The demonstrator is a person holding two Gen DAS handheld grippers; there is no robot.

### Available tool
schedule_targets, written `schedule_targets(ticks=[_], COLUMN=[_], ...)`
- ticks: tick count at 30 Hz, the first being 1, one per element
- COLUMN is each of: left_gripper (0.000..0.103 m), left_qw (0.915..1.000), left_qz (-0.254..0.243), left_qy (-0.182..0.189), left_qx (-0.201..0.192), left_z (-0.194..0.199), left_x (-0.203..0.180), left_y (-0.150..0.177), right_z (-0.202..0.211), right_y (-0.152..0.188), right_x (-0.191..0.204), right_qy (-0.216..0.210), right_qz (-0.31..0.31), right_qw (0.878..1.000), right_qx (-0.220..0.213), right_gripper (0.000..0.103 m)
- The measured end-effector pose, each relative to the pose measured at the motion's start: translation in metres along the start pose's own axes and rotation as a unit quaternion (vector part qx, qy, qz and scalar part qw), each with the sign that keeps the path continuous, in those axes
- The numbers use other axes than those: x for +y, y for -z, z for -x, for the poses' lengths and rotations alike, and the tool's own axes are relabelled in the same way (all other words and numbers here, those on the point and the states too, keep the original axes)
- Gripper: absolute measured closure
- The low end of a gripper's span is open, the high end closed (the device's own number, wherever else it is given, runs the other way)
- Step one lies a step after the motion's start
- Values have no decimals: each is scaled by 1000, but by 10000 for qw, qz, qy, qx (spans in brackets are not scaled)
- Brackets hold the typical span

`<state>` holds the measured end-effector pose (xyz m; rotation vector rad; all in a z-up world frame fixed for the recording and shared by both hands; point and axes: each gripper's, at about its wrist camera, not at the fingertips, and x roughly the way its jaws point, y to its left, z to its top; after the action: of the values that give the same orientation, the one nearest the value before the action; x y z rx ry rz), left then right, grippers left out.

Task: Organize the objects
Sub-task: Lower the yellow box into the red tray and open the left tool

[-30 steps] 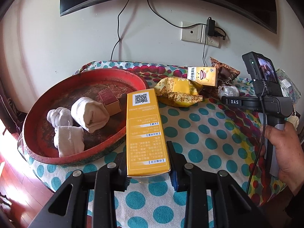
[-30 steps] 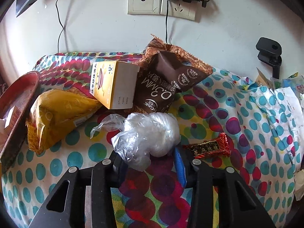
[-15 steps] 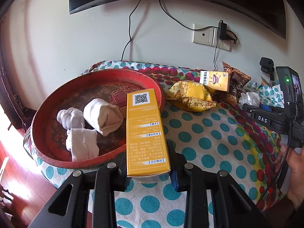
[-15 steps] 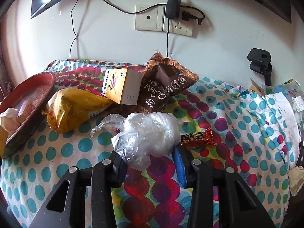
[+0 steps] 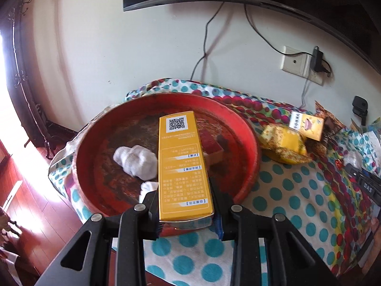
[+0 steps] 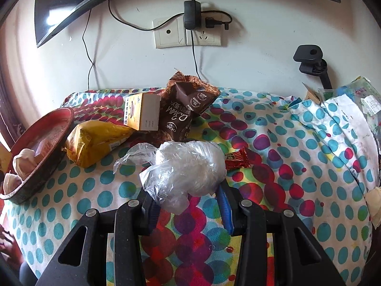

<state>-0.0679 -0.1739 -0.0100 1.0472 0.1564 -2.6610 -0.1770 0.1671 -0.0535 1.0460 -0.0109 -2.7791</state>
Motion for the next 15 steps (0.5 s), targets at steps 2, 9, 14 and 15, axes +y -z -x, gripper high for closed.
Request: schedule_targets(ticks=[2,9,14,15], left_gripper=[71,71,71,71], left_qw=[9998,9959,9928,9921], left_qz=[45,190,314,326], left_qy=[-195,-709,-838,-837], left_qx=[64,522,802,870], left_z=[-10,-57,-88,-95], left_x=[20,76,94,95], left_y=[-10,-29,-46,-50], right_z=[1,0,-3,-3], right_y=[1,1,0,0], right_x=[-2,8,6,5], right_qy=[-17,38,-5,-26], right_qz=[-32,243,202,177], right_qw=[10000,9997,9997,9998], right_qx=[4,16,99,102], right_gripper=[64,64,64,64])
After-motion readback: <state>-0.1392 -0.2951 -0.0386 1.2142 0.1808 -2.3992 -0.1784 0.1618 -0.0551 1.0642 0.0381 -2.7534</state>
